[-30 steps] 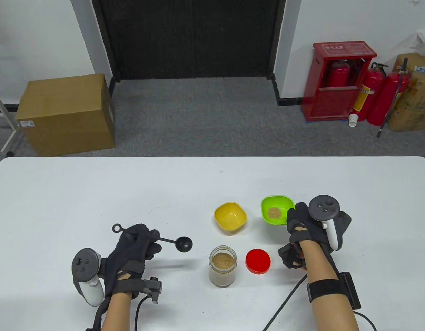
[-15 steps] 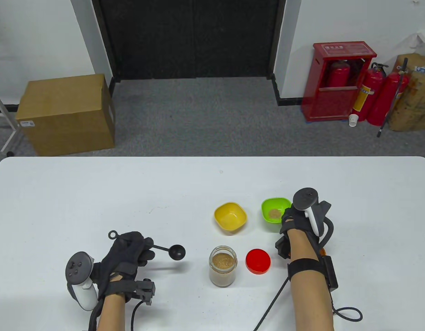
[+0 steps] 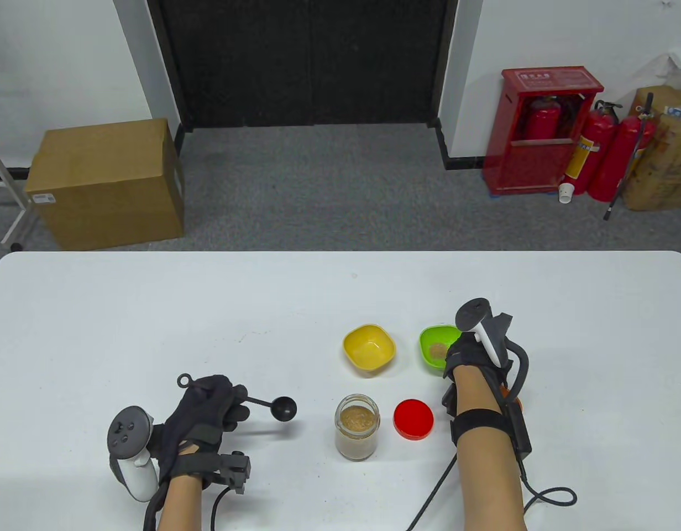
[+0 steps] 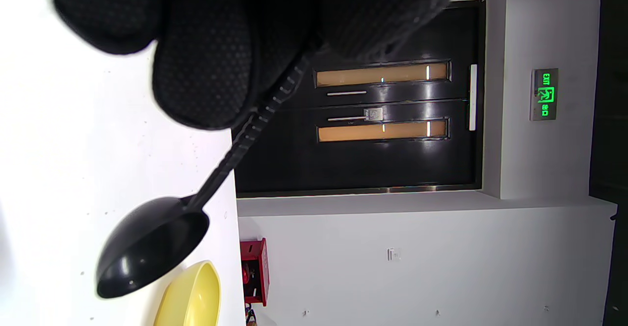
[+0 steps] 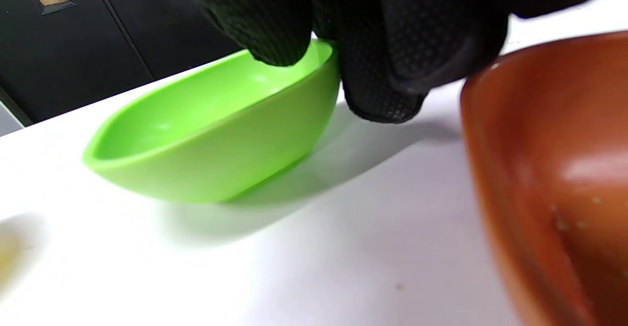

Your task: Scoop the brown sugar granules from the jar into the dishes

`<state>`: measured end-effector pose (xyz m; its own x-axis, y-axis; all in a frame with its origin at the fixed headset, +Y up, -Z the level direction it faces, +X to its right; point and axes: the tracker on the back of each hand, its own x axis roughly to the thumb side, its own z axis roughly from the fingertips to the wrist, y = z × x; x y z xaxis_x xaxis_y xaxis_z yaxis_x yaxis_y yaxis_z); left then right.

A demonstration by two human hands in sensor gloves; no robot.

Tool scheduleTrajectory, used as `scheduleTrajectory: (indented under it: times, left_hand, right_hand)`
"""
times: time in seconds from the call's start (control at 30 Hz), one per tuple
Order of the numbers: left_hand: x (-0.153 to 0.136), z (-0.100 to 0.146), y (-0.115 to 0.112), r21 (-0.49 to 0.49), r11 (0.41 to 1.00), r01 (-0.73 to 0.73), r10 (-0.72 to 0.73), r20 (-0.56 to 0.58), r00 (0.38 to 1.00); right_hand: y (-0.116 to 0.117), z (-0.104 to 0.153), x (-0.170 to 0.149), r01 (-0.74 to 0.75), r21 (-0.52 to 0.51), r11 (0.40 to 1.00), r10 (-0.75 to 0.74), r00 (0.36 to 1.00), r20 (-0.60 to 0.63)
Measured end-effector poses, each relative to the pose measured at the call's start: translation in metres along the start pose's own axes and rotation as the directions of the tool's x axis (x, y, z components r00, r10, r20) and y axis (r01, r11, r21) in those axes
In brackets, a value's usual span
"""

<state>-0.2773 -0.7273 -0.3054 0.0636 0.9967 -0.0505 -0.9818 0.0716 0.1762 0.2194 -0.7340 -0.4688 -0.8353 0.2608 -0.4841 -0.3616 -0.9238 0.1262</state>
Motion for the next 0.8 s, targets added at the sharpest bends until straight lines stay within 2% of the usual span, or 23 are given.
scheduleTrajectory:
  times: [0.23,0.37,0.47,0.67,0.8]
  left_hand:
    - [0.0,0.002,0.0,0.007,1.0,-0.012,0.012,0.002,1.0]
    - [0.001,0.003,0.0,0.007,1.0,-0.012,0.012,0.009,1.0]
    - [0.001,0.004,-0.001,0.005,1.0,-0.012,0.012,0.013,1.0]
    - [0.002,0.005,-0.003,-0.002,1.0,-0.008,0.008,0.024,1.0]
    - [0.002,0.005,-0.003,-0.005,1.0,-0.011,0.012,0.031,0.999]
  right_hand:
    - [-0.011,0.008,-0.005,0.112,0.048,0.993,-0.113,0.994,0.012]
    - [-0.024,0.021,0.008,0.153,-0.029,0.988,-0.148,0.982,0.119]
    - [-0.027,0.034,0.025,0.156,-0.032,0.987,-0.146,0.969,0.2]
    - [-0.007,0.052,0.06,0.221,0.014,0.975,-0.212,0.912,0.351]
    - [0.01,0.059,0.08,0.13,-0.01,0.992,-0.114,0.902,0.417]
